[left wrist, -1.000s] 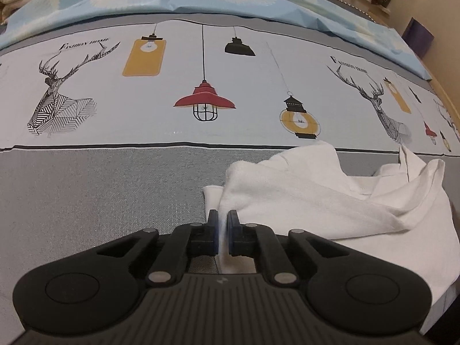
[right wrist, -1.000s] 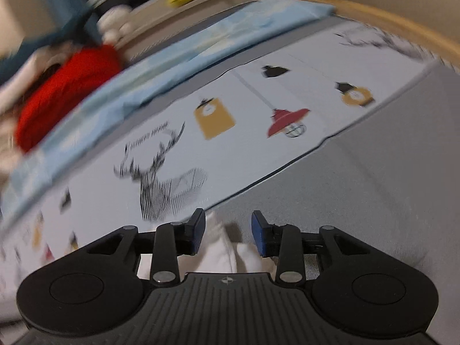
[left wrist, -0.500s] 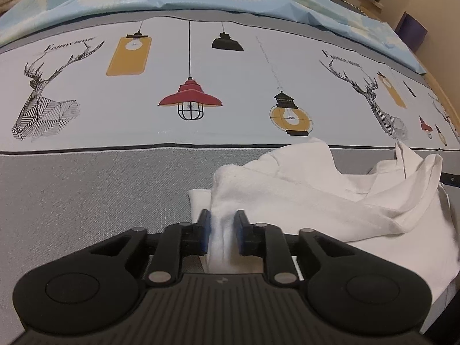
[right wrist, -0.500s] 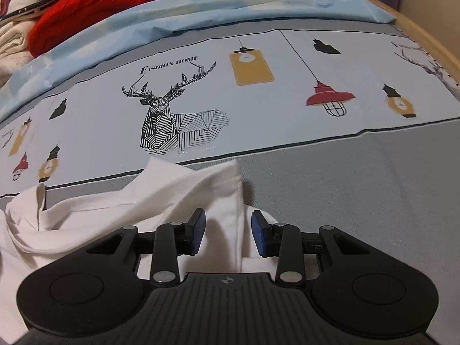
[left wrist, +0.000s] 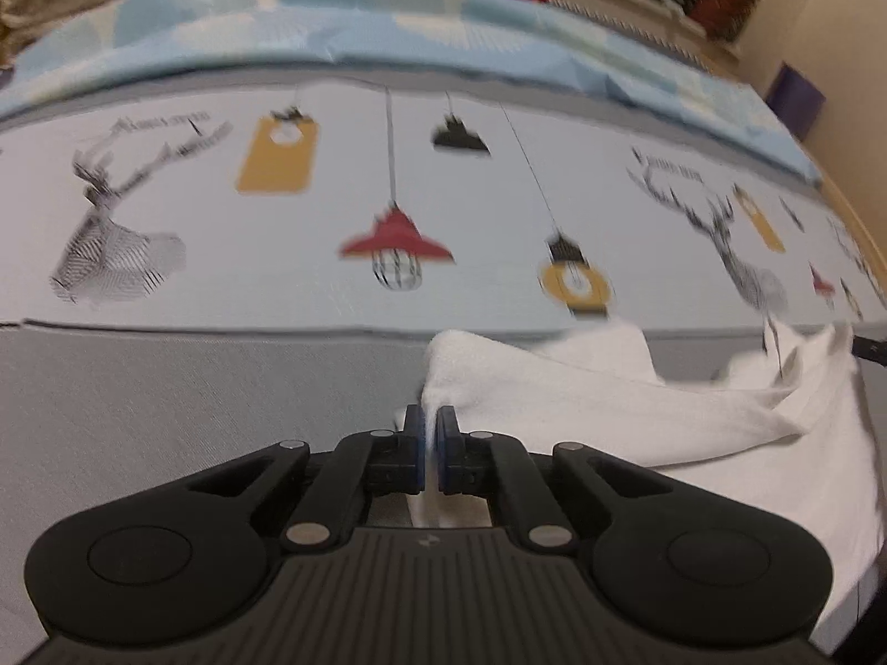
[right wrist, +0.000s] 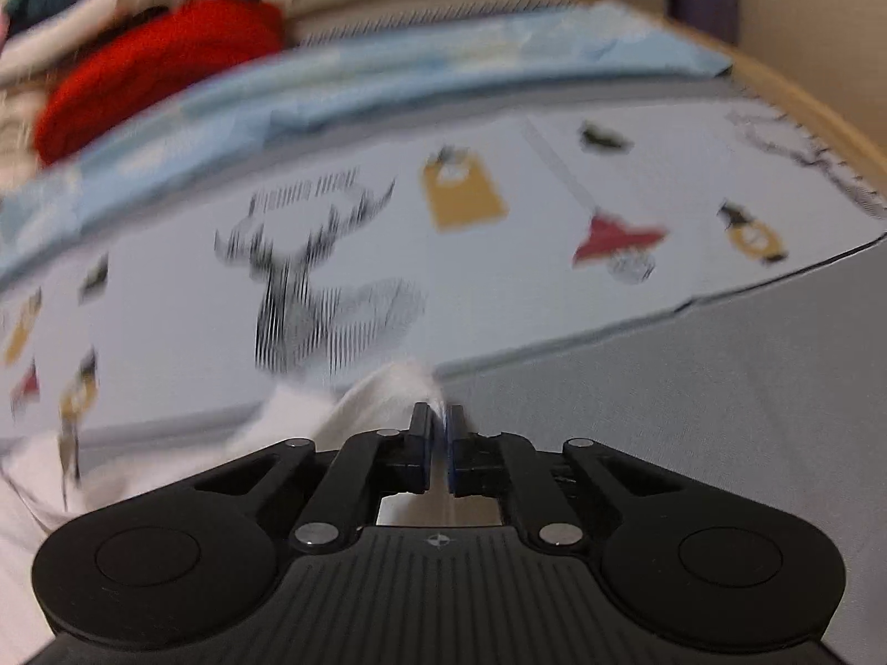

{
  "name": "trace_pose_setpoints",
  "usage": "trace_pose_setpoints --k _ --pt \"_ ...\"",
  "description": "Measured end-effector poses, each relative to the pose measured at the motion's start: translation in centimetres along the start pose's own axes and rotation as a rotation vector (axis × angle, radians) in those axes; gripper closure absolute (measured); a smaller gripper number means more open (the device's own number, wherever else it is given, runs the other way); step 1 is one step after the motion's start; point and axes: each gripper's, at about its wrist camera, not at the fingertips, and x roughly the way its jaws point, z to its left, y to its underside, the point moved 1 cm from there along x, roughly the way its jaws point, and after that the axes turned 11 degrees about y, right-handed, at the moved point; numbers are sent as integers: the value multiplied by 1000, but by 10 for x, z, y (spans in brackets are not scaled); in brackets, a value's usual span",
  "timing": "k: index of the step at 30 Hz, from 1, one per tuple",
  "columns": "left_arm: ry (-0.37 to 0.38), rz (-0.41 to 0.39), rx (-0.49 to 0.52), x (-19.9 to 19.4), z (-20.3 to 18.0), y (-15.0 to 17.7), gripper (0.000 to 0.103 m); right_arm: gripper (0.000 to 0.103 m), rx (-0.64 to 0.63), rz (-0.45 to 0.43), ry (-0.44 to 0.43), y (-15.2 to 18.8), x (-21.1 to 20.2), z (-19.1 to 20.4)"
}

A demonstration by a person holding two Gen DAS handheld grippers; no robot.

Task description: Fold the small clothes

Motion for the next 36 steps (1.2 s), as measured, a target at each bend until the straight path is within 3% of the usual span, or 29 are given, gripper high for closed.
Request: trace_pose_setpoints --k 4,10,14,17,21,22,26,30,31,33,34,36 --pt "-27 -41 -7 -4 0 -4 99 103 113 -86 74 -9 -9 -19" --pt "-28 23 -21 5 1 -3 94 100 160 69 3 -3 12 -29" --pt "-15 41 -75 8 9 -1 77 91 147 111 -47 0 16 -20" --pt "-18 65 -90 12 12 0 77 88 114 135 -65 4 17 -11" --pt "-22 90 -104 17 13 2 75 60 83 168 -76 7 23 -4" --pt "-20 93 -108 19 13 2 73 58 70 171 -66 8 24 -2" --pt "-16 98 -113 24 13 2 72 59 45 172 -63 10 25 1" --pt "-14 98 -120 29 12 0 72 95 4 142 -65 10 24 7" --pt "-13 98 -120 30 12 0 72 98 -7 136 -65 11 23 8" --pt "-3 103 -114 32 10 0 82 99 -26 109 -66 9 19 10" --pt "-8 95 -97 31 9 -1 99 100 -30 82 -63 8 15 10" --pt "-39 31 -56 21 5 -7 99 100 13 4 -49 1 1 6"
